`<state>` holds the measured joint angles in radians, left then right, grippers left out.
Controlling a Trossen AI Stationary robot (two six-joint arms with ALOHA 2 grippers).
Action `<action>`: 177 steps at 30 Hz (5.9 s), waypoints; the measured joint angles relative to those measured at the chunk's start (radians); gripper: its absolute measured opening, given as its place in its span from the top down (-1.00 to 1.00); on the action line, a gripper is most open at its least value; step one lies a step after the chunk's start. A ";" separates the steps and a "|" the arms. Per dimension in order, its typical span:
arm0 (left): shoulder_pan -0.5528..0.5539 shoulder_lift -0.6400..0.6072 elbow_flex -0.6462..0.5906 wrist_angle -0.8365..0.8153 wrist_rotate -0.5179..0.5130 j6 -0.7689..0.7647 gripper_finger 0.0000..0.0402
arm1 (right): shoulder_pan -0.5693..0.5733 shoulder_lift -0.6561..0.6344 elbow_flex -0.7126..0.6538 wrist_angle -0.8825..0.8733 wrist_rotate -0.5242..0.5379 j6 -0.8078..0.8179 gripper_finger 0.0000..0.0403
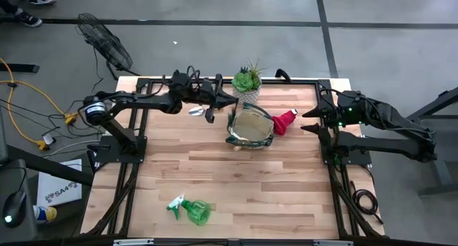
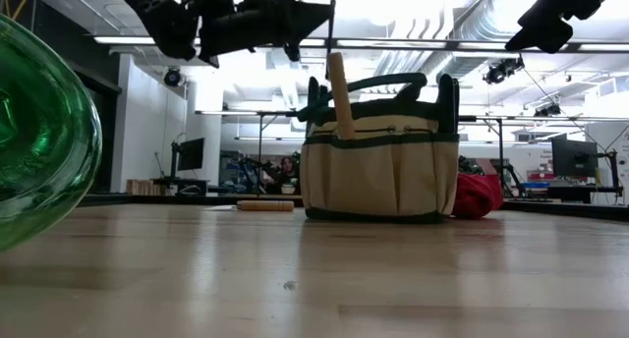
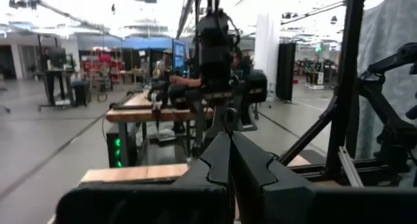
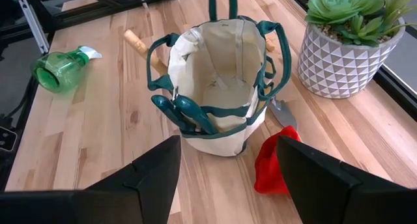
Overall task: Pick & Place Garden tools in Gardening bag
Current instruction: Put the green shear scissors into the brown gardening bag, then put the green spray bottle into the brown gardening bag
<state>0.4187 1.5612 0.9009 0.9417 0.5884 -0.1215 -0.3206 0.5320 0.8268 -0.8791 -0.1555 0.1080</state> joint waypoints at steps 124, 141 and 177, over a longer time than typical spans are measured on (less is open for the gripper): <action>-0.277 -0.532 -0.001 -1.593 -0.726 0.338 -0.19 | 0.000 0.000 0.000 0.000 0.000 0.000 -0.21; -0.724 -0.581 -0.001 -1.854 -0.620 0.032 -0.19 | 0.000 0.000 0.000 0.000 0.000 0.000 -0.21; -1.136 -0.057 -0.002 -1.447 -0.620 -0.150 -0.87 | 0.000 0.000 0.000 0.000 0.000 0.000 -0.21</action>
<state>-0.7170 1.5038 0.8993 -0.5053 -0.0318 -0.2714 -0.3206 0.5323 0.8269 -0.8791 -0.1555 0.1078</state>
